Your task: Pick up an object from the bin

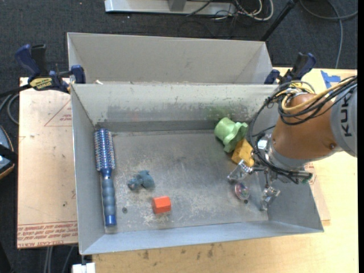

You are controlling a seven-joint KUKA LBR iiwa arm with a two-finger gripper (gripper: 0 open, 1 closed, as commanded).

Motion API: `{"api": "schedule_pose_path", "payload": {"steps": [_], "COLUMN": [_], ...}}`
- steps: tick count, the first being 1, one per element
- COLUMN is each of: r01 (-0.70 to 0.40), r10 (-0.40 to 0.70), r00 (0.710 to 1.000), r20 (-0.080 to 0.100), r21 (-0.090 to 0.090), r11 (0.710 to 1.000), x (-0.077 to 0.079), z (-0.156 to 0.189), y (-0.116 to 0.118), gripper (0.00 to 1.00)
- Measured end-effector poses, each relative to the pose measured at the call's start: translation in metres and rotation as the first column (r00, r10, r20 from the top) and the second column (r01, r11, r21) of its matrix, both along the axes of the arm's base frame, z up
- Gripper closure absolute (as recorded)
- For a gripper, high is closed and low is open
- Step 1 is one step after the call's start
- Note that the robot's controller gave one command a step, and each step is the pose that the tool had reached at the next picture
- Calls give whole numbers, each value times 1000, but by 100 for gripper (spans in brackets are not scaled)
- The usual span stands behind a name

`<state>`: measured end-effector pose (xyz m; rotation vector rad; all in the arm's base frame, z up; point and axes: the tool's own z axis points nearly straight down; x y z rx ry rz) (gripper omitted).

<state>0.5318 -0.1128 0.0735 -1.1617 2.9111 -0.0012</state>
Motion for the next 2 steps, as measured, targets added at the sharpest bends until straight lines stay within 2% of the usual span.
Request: {"api": "schedule_pose_path", "payload": {"steps": [1,2], "r01": [-204,-205], "r10": [204,205], "r00": [979,979], "r20": [3,6], "r21": [-8,-6], "r11": [979,979], "x": [5,6], "z": [1,3], "y": [20,22], "gripper": [0,100]}}
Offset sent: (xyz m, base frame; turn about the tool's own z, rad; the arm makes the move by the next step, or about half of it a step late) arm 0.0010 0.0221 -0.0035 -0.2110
